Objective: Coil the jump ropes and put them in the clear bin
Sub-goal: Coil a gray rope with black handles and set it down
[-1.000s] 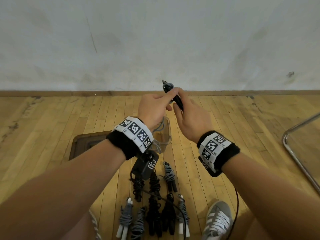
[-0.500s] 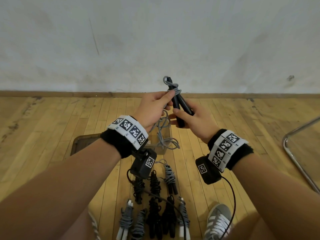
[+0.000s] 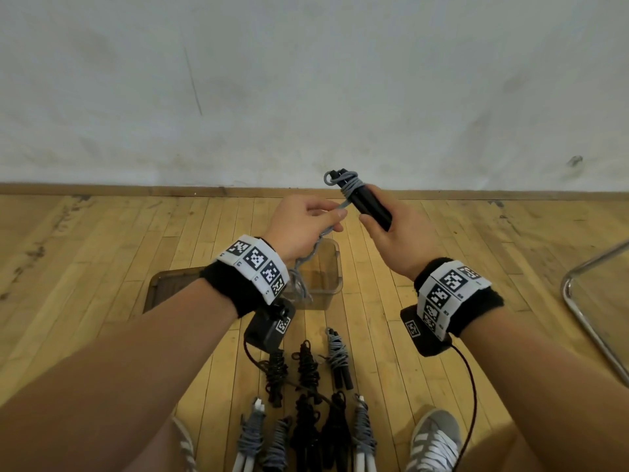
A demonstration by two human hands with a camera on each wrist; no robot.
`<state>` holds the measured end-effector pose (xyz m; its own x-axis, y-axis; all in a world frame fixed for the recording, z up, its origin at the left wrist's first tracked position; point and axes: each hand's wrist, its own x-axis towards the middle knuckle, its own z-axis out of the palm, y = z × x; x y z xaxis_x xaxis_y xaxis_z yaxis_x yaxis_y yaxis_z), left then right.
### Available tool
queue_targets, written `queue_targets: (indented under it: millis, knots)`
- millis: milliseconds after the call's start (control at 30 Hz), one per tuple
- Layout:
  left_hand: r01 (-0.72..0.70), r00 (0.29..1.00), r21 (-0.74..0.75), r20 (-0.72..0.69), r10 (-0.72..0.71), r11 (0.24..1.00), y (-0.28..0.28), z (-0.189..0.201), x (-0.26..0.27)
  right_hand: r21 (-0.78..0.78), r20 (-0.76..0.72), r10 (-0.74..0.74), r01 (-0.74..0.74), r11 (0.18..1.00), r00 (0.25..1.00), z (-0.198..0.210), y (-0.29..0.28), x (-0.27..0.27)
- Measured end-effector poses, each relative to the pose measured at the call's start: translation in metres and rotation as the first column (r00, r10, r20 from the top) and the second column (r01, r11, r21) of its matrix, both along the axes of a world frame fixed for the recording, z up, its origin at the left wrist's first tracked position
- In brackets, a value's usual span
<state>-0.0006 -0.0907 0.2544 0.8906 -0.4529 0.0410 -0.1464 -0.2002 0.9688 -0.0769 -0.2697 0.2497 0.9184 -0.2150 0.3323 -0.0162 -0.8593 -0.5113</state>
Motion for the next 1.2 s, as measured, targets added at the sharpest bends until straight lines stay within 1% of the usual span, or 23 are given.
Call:
queue_targets:
  millis: [100,167,267,333,433,600,633,667,700,733,767,800,833,900,967,1000,1067,1100,1133,1200]
  knots:
    - [-0.016,1.000,-0.055,-0.023,0.014,0.998,-0.005,0.004,-0.007,-0.073,-0.022,-0.058,0.056,0.996,0.998,0.003,0.002,-0.002]
    - [-0.063,0.996,-0.097,-0.063,0.057,0.993,-0.008,0.007,-0.011,-0.091,-0.021,-0.074,0.072,0.993,0.997,0.004,0.007,-0.004]
    - [-0.125,0.988,-0.125,-0.105,0.112,0.984,-0.011,0.009,-0.015,-0.193,-0.010,-0.109,0.105,0.976,0.994,-0.001,0.015,-0.002]
    - [-0.156,0.981,-0.156,-0.141,0.134,0.975,-0.013,0.011,-0.017,-0.195,0.011,-0.062,0.063,0.979,0.998,-0.005,0.018,-0.002]
    - [-0.210,0.965,-0.192,-0.200,0.171,0.959,-0.013,0.013,-0.016,-0.122,-0.013,0.052,-0.053,0.991,0.999,-0.012,0.021,-0.005]
    - [-0.235,0.951,-0.162,-0.242,0.193,0.958,-0.011,0.009,-0.013,-0.139,-0.046,0.139,-0.144,0.980,0.989,-0.015,0.025,-0.008]
    - [-0.225,0.952,-0.163,-0.245,0.182,0.961,-0.010,0.009,-0.012,-0.122,-0.046,0.144,-0.149,0.981,0.989,-0.014,0.024,-0.008]
    - [-0.206,0.956,-0.169,-0.247,0.161,0.964,-0.008,0.010,-0.012,-0.068,-0.032,0.141,-0.143,0.987,0.989,-0.012,0.022,-0.008]
    - [-0.179,0.961,-0.177,-0.242,0.134,0.968,-0.007,0.011,-0.011,0.033,-0.018,0.139,-0.138,0.990,0.990,-0.011,0.018,-0.007]
    - [-0.154,0.966,-0.178,-0.234,0.110,0.972,-0.007,0.012,-0.011,0.167,-0.012,0.146,-0.142,0.976,0.989,-0.008,0.015,-0.006]
    - [-0.134,0.970,-0.176,-0.226,0.093,0.975,-0.006,0.013,-0.011,0.295,-0.016,0.157,-0.146,0.944,0.987,-0.003,0.013,-0.005]
    - [-0.122,0.972,-0.178,-0.222,0.081,0.977,-0.006,0.013,-0.011,0.386,-0.017,0.176,-0.156,0.909,0.984,0.001,0.011,-0.005]
    - [-0.110,0.974,-0.185,-0.218,0.068,0.977,-0.006,0.013,-0.011,0.428,-0.012,0.197,-0.173,0.887,0.980,0.007,0.009,-0.007]
    - [-0.076,0.977,-0.206,-0.211,0.032,0.976,-0.007,0.011,-0.011,0.392,0.011,0.204,-0.192,0.900,0.979,0.017,0.009,-0.011]
    - [-0.033,0.980,-0.217,-0.199,-0.011,0.976,-0.007,0.011,-0.011,0.361,0.004,0.171,-0.161,0.919,0.985,0.020,0.011,-0.013]
    - [-0.016,0.981,-0.222,-0.191,-0.027,0.975,-0.008,0.011,-0.011,0.397,-0.020,0.164,-0.143,0.907,0.986,0.017,0.011,-0.013]
    - [0.002,0.982,-0.242,-0.184,-0.048,0.970,-0.009,0.014,-0.012,0.553,-0.057,0.220,-0.152,0.819,0.974,0.011,0.015,-0.013]
    - [0.002,0.982,-0.242,-0.184,-0.048,0.970,-0.008,0.014,-0.012,0.600,-0.049,0.259,-0.179,0.780,0.965,0.009,0.016,-0.013]
    - [-0.003,0.983,-0.227,-0.179,-0.039,0.974,-0.007,0.015,-0.011,0.603,-0.036,0.282,-0.204,0.771,0.959,0.008,0.014,-0.012]
    - [-0.002,0.985,-0.173,-0.168,-0.027,0.985,-0.004,0.015,-0.009,0.560,-0.015,0.290,-0.232,0.795,0.957,0.010,0.009,-0.011]
